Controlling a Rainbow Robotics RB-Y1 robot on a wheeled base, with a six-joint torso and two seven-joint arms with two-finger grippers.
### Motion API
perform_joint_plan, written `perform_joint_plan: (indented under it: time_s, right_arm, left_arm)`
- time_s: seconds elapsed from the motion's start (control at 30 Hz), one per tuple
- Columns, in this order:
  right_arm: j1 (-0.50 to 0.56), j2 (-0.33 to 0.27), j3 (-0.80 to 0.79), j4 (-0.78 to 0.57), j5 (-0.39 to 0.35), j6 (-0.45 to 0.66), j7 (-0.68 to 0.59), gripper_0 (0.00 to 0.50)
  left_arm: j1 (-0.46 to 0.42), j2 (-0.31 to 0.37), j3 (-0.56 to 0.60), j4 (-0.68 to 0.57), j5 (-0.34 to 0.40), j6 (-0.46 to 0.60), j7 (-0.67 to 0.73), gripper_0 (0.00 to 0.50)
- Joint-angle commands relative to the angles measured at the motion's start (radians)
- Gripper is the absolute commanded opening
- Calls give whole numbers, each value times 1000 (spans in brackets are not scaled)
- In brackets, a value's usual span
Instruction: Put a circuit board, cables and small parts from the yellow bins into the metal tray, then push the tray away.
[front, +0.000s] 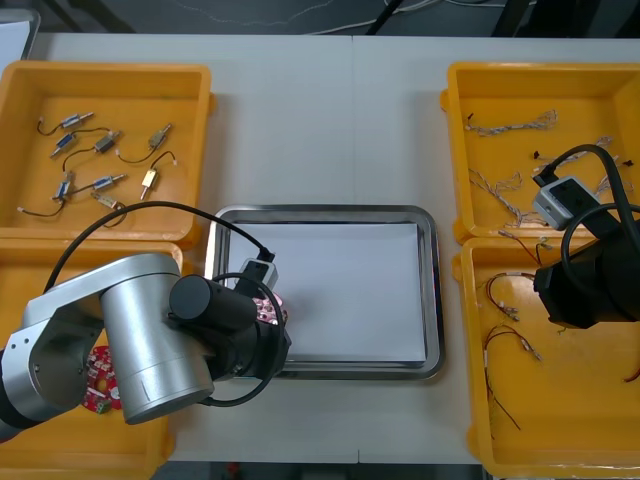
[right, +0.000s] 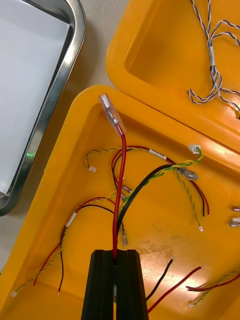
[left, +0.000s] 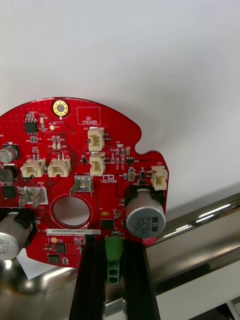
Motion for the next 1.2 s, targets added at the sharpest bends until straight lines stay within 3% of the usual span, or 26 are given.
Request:
perform_joint_plan:
  time_s: [0.03,0.37,0.4,0.47,0.7,0.77,0.93,1.2]
  right_arm:
    - [-21,-34,8,-10,-2,3,30,0]
    - [-21,-34,8,-10,-2,3,30,0]
    - [-21,-34,8,-10,-2,3,30,0]
    - [-21,-34,8,-10,-2,3,30,0]
    - [-21,-34,8,-10,-2,3,30,0]
    - [-21,-34,8,-10,-2,3,30,0]
    - [-21,-34,8,-10,-2,3,30,0]
    - [-21,-34,8,-10,-2,3,30,0]
  left_arm:
    - [-36,-22,-24,12,-18,-28,70,0]
    - [-35,-26,-25,20,-29,-36,79,1]
    - [-35,-26,-24,20,-29,-37,81,28]
    - [-35,-30,-24,20,-29,-37,85,221]
    - [-33,-42,-22,20,-49,-37,104,379]
    - [-33,-49,-16,19,-57,-25,110,500]
    - [-33,-70,10,-6,-99,64,110,500]
    - [-33,-115,171,-120,-10,311,88,500]
